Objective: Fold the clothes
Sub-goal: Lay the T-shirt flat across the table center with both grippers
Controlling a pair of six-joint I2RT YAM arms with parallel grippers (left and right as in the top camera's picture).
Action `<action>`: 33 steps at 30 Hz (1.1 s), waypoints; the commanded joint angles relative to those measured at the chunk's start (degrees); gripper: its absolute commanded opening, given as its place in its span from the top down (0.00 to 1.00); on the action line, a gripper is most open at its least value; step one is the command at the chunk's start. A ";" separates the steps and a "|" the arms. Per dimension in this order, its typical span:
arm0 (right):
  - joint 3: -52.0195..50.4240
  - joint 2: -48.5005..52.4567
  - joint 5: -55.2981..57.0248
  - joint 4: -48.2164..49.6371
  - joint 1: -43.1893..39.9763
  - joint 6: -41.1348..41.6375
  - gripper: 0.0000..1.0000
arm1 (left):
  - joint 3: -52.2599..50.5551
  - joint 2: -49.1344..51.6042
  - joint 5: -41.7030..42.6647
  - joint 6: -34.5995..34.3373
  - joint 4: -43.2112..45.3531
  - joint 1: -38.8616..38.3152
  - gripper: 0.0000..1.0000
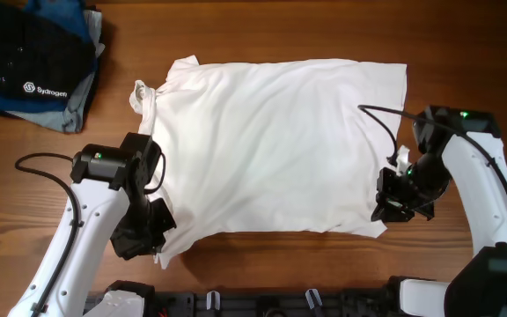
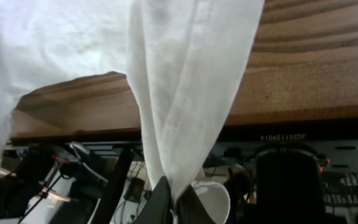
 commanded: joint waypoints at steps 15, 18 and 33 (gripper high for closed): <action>-10.38 -0.85 -1.25 -0.02 0.07 6.23 0.96 | -0.76 -0.42 0.37 -1.18 1.01 -0.20 0.96; -10.38 -0.85 -1.22 0.68 0.07 6.38 0.96 | -1.44 -0.37 0.04 -1.18 1.01 -0.20 0.96; -10.38 -0.85 -3.04 10.91 0.07 6.80 0.69 | -5.22 -0.33 7.76 -1.18 11.52 -0.20 0.72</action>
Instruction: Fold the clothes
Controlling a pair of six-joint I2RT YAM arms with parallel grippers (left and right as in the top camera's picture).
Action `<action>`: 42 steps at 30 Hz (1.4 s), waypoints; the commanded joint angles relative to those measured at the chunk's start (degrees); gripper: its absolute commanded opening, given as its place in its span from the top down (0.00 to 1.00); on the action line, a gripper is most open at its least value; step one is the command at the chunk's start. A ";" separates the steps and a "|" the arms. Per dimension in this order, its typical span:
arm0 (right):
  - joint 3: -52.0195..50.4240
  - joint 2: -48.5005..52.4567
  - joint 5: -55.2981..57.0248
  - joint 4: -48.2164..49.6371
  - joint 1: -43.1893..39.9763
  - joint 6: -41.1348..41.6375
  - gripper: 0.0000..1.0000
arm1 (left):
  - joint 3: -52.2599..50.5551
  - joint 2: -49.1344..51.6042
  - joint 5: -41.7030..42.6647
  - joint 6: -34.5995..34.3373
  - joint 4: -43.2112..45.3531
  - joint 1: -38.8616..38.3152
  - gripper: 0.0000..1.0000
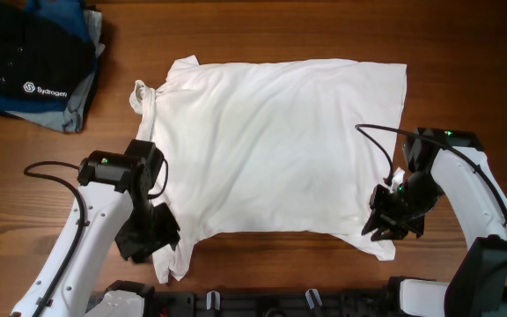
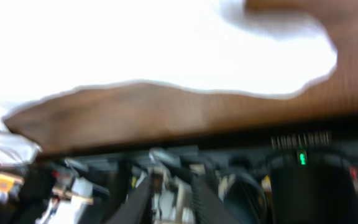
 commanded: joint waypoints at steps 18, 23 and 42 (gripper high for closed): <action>18.10 -0.76 -2.29 18.80 0.09 -6.73 0.26 | -0.17 -0.07 10.47 3.45 52.87 -0.11 0.65; 21.86 -0.28 -1.77 23.82 0.09 -7.78 0.43 | 0.26 3.19 8.52 4.83 60.06 -0.09 0.82; 35.28 8.20 2.58 33.40 0.42 -14.95 0.39 | 26.77 31.91 2.36 11.80 65.24 4.52 0.76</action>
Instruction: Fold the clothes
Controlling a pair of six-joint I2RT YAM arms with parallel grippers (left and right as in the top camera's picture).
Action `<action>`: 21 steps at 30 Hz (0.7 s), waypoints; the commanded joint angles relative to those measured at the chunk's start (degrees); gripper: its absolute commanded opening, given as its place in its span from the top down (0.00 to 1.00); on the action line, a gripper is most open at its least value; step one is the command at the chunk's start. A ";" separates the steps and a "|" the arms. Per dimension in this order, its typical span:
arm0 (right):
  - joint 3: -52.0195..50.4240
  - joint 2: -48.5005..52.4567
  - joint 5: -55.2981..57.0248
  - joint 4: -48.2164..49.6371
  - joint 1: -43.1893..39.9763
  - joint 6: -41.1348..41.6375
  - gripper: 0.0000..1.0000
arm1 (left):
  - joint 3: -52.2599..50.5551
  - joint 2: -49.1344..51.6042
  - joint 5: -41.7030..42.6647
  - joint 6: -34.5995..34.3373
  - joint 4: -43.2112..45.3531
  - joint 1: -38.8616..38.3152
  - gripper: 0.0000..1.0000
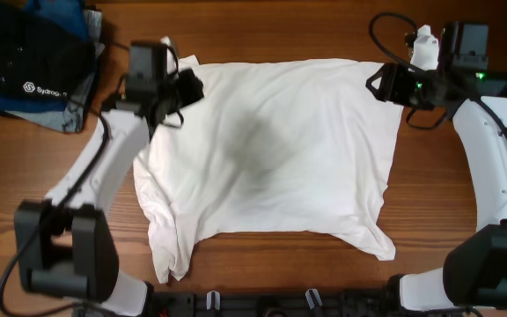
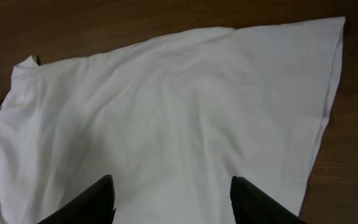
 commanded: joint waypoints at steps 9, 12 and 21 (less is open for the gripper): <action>14.40 0.22 2.36 -6.56 3.43 -4.81 0.43 | 21.64 19.52 -1.16 3.06 -5.84 3.61 0.81; 15.41 0.22 2.51 -8.26 5.79 -5.09 0.45 | 23.15 22.58 -1.16 3.04 -7.45 3.61 0.83; 15.52 0.15 7.63 -12.57 15.58 -4.90 0.50 | 23.43 27.69 -1.18 2.78 -8.66 4.66 0.83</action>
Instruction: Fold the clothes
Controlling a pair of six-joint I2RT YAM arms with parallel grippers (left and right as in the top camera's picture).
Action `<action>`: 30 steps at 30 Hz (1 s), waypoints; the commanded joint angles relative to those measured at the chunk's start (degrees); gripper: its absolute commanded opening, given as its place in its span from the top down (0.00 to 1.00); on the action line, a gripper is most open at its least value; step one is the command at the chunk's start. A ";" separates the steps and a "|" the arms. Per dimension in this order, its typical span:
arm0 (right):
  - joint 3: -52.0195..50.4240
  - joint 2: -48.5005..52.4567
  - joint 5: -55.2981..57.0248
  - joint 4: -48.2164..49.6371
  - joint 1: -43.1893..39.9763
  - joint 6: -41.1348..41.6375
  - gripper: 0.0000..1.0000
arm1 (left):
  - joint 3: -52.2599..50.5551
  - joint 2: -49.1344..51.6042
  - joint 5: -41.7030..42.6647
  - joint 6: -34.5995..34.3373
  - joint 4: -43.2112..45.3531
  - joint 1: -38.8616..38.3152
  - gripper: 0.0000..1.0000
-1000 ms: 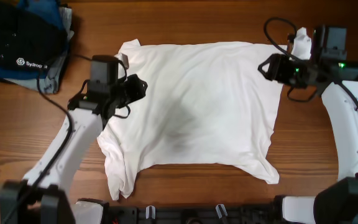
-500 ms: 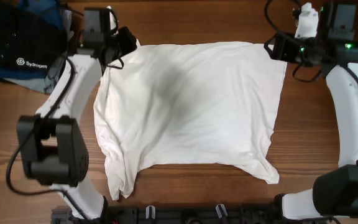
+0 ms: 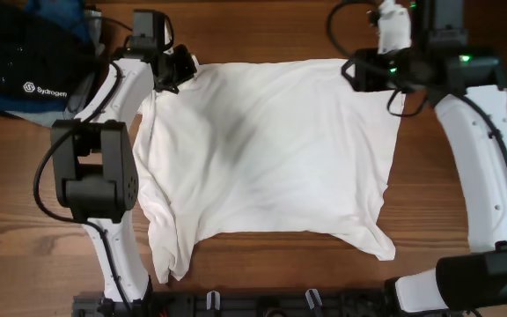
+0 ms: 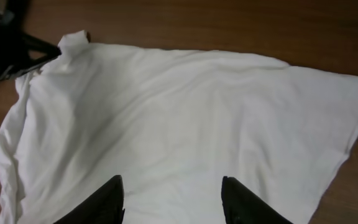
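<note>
A white T-shirt (image 3: 267, 150) lies spread on the wooden table (image 3: 465, 220), its lower edge rumpled and its bottom left corner bunched. My left gripper (image 3: 181, 69) sits at the shirt's top left corner (image 4: 73, 40); its dark fingers (image 4: 42, 50) reach that corner, and how the jaws stand is unclear. My right gripper (image 3: 361, 75) hovers over the shirt's top right part. In the right wrist view this gripper (image 4: 171, 180) is open, with only white shirt (image 4: 185, 118) showing below the gap.
A pile of dark blue and black clothes (image 3: 29, 62) lies at the table's top left, close to the left arm. The bottom table edge carries a black rail (image 3: 262, 304). Bare wood surrounds the shirt on the right and bottom.
My right gripper has shifted left along the shirt's top edge, from beside the top right corner to over the cloth. My left gripper has moved up to the top left corner.
At first both grippers held the shirt's lower corners near the front edge, the right shut on lifted cloth. A second later they were lower and further forward. Then the lower corners lay released and both grippers were at the top. Now they sit at the top edge.
</note>
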 commanded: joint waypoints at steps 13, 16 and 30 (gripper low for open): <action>1.20 0.09 2.84 -0.92 5.05 0.04 0.52 | 11.78 8.17 -2.38 0.26 0.70 3.15 0.82; 1.20 0.09 2.89 -0.87 5.05 0.04 0.51 | 15.21 9.33 -2.14 0.24 0.46 3.06 0.80; 1.20 0.09 3.02 -1.99 5.05 -0.83 0.48 | 16.26 13.88 -3.48 2.38 -4.09 0.24 0.76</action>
